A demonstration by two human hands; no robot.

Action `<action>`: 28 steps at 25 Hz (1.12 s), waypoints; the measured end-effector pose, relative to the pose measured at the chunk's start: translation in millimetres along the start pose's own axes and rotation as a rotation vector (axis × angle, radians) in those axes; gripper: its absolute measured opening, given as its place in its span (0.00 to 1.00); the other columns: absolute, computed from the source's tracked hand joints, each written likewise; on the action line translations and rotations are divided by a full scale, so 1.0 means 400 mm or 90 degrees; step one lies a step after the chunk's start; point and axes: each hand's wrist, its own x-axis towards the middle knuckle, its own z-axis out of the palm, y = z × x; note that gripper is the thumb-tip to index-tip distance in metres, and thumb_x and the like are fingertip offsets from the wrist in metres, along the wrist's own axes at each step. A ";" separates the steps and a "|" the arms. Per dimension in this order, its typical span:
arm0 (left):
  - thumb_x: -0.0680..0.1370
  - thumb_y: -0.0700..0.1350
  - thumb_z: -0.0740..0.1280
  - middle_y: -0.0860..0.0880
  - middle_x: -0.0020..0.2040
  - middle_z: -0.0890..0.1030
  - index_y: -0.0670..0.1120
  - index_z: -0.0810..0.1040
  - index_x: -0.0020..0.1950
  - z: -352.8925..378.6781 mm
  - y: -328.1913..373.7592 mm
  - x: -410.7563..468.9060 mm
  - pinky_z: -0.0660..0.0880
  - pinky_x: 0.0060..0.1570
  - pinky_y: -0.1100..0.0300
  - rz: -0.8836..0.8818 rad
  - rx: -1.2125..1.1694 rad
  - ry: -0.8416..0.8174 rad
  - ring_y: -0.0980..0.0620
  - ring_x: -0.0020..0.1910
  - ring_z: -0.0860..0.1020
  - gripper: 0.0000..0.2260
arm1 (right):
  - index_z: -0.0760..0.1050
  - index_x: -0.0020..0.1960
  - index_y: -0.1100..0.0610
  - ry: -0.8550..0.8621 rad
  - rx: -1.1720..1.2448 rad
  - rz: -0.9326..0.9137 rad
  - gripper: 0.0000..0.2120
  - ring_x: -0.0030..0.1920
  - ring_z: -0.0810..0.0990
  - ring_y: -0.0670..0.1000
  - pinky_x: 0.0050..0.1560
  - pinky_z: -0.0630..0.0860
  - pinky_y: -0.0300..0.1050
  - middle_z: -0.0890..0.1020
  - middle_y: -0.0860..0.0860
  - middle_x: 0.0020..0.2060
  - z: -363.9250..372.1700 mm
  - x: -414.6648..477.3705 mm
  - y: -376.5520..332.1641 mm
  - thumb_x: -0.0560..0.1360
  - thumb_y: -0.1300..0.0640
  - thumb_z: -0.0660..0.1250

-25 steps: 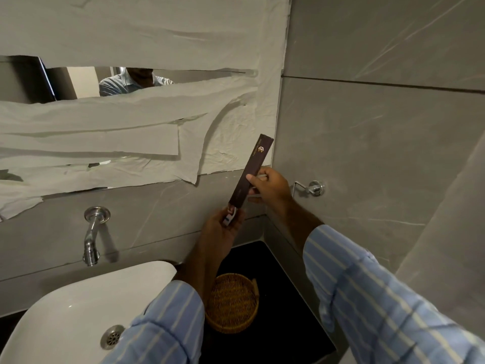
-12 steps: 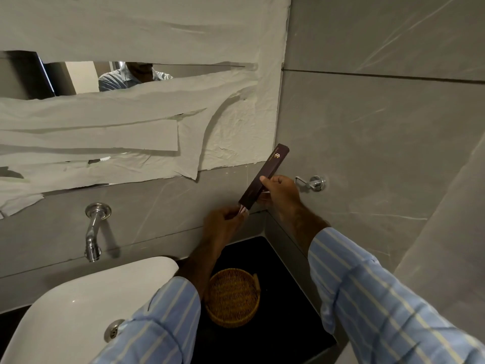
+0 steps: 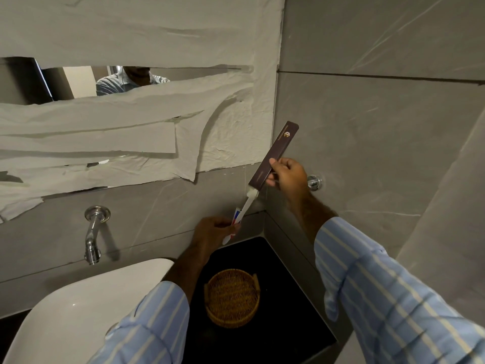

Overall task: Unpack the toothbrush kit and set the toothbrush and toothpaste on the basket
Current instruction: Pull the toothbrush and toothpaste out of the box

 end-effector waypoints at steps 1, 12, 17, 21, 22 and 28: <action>0.73 0.49 0.75 0.47 0.47 0.86 0.46 0.85 0.53 -0.005 -0.007 -0.005 0.81 0.54 0.51 0.012 0.004 -0.005 0.48 0.48 0.84 0.11 | 0.75 0.62 0.63 0.010 0.005 -0.017 0.16 0.44 0.82 0.50 0.49 0.85 0.48 0.81 0.52 0.43 -0.006 0.004 -0.009 0.79 0.54 0.67; 0.76 0.42 0.73 0.46 0.44 0.84 0.44 0.83 0.54 0.016 -0.059 -0.056 0.77 0.38 0.61 -0.101 -0.247 0.016 0.50 0.42 0.82 0.08 | 0.76 0.49 0.60 -0.052 -0.046 0.098 0.08 0.40 0.84 0.51 0.49 0.84 0.54 0.82 0.55 0.41 -0.097 -0.063 0.044 0.79 0.55 0.65; 0.74 0.41 0.74 0.38 0.50 0.86 0.37 0.84 0.52 0.111 -0.098 -0.068 0.81 0.47 0.53 -0.201 -0.200 -0.073 0.46 0.44 0.84 0.10 | 0.77 0.48 0.59 -0.091 -0.042 0.303 0.04 0.38 0.82 0.51 0.37 0.78 0.45 0.82 0.54 0.39 -0.174 -0.183 0.209 0.79 0.58 0.65; 0.75 0.37 0.72 0.40 0.44 0.85 0.34 0.84 0.50 0.207 -0.126 -0.111 0.79 0.29 0.64 -0.264 -0.111 -0.179 0.50 0.37 0.82 0.07 | 0.75 0.43 0.56 -0.066 -0.069 0.413 0.06 0.38 0.81 0.50 0.38 0.77 0.46 0.81 0.54 0.38 -0.248 -0.289 0.330 0.79 0.58 0.66; 0.76 0.38 0.71 0.42 0.42 0.84 0.35 0.83 0.51 0.236 -0.131 -0.124 0.78 0.27 0.65 -0.287 -0.081 -0.216 0.51 0.37 0.81 0.07 | 0.75 0.45 0.56 -0.059 -0.071 0.436 0.05 0.39 0.82 0.51 0.40 0.79 0.47 0.82 0.54 0.40 -0.272 -0.318 0.358 0.79 0.57 0.66; 0.78 0.41 0.70 0.43 0.43 0.84 0.40 0.80 0.49 0.397 -0.217 -0.207 0.80 0.39 0.56 -0.368 0.080 -0.373 0.49 0.41 0.82 0.04 | 0.79 0.56 0.63 -0.009 -0.071 0.538 0.11 0.41 0.83 0.51 0.43 0.81 0.43 0.83 0.55 0.42 -0.395 -0.497 0.477 0.78 0.59 0.63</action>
